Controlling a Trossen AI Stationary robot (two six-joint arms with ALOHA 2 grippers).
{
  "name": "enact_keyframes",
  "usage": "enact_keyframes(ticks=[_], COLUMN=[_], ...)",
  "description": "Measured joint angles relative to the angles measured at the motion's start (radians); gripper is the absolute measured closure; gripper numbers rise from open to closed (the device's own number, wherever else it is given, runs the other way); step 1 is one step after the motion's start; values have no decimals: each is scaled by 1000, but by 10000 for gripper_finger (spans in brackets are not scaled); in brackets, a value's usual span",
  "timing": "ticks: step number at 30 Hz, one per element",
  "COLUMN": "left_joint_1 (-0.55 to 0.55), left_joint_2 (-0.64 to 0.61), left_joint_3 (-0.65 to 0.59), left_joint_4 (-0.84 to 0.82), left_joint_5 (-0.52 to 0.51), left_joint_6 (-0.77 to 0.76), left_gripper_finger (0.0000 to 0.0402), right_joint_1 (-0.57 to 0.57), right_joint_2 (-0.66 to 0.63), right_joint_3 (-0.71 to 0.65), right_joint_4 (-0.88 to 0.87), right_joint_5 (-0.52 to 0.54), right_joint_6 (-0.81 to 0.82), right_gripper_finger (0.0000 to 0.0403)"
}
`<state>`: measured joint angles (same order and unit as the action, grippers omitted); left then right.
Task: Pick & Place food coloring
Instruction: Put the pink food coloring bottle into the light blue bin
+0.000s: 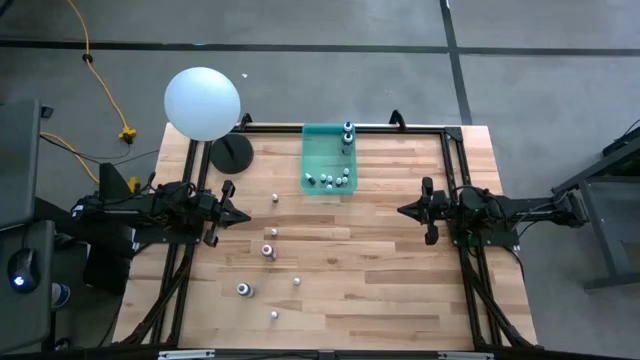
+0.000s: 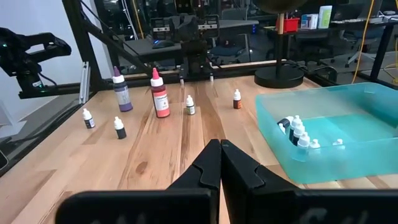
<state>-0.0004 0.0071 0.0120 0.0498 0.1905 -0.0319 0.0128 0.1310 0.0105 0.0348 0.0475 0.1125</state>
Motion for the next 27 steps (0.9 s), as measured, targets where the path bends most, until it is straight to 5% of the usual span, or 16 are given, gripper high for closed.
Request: enact_keyframes(ticks=[27], left_joint_1=[0], left_joint_2=[0], left_joint_3=[0], left_joint_4=[0], left_joint_5=[0], left_joint_6=[0], left_gripper_finger=[401], right_joint_1=[0], right_joint_2=[0], right_joint_3=[0], right_joint_4=[13], right_joint_5=[-1], right_joint_6=[-9], right_gripper_finger=[402])
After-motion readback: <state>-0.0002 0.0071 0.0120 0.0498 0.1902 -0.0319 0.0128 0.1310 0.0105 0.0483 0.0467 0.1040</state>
